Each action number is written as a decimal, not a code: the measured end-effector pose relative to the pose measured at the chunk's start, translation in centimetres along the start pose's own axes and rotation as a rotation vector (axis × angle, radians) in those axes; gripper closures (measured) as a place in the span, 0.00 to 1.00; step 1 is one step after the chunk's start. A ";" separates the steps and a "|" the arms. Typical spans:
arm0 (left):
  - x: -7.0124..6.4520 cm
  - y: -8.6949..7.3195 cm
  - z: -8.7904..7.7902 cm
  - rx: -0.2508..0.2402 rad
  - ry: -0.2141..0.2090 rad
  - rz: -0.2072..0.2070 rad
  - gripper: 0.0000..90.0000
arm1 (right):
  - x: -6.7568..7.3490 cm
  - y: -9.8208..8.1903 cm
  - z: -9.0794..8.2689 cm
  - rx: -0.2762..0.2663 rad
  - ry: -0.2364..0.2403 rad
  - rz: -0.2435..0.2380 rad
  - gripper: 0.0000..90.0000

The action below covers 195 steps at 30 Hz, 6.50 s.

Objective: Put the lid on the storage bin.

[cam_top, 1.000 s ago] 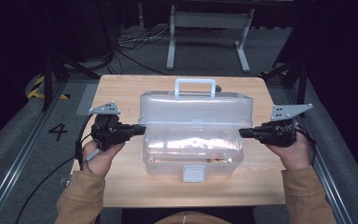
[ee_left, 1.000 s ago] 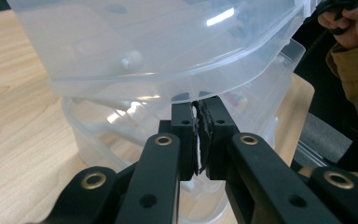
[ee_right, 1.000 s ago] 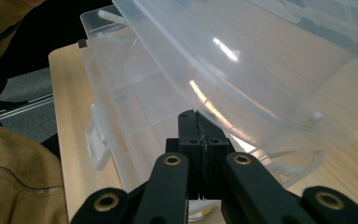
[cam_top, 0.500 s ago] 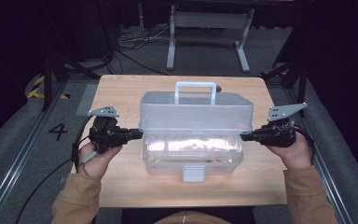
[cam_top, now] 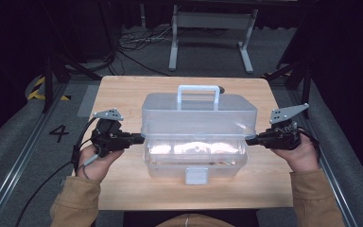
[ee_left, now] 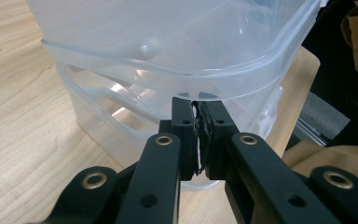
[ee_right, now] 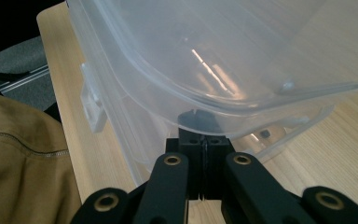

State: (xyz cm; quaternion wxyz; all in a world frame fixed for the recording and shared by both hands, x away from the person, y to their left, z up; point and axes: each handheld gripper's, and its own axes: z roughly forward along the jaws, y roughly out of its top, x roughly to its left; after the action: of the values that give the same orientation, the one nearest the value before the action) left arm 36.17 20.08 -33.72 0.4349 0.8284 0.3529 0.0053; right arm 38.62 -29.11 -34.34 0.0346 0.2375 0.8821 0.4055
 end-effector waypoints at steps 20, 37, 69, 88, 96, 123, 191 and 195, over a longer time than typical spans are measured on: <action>-0.2 -0.1 0.4 0.099 -0.015 0.034 0.95 | 0.4 0.0 0.2 0.105 0.013 -0.018 1.00; -0.3 -0.2 1.3 0.199 0.000 0.049 0.95 | 0.4 -0.2 0.7 0.187 0.025 -0.034 1.00; 0.1 -0.7 2.5 0.322 -0.024 0.046 0.95 | 0.5 -0.7 1.7 0.297 0.052 -0.035 1.00; 0.2 -1.0 3.2 0.388 -0.031 0.041 0.95 | 0.3 -1.1 2.3 0.346 0.075 -0.029 1.00; 0.2 -1.1 3.5 0.415 -0.029 0.042 0.95 | 0.2 -1.2 2.5 0.359 0.087 -0.032 1.00; 1.8 -1.5 0.9 0.315 -0.020 -0.048 0.80 | -0.9 -1.6 0.5 0.261 0.040 0.008 0.78; 10.3 -7.3 2.5 -0.019 0.382 -0.186 0.60 | -9.8 -9.6 1.8 -0.080 -0.447 0.301 0.46; 10.6 -7.6 2.8 -0.013 0.384 -0.192 0.59 | -10.0 -10.0 2.3 -0.075 -0.447 0.290 0.46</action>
State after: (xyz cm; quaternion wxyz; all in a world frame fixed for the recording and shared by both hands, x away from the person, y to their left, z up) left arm 40.58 27.14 -44.08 0.3638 0.7718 0.5066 0.1238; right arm 44.18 -37.53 -44.53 0.1789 0.4437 0.7937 0.3758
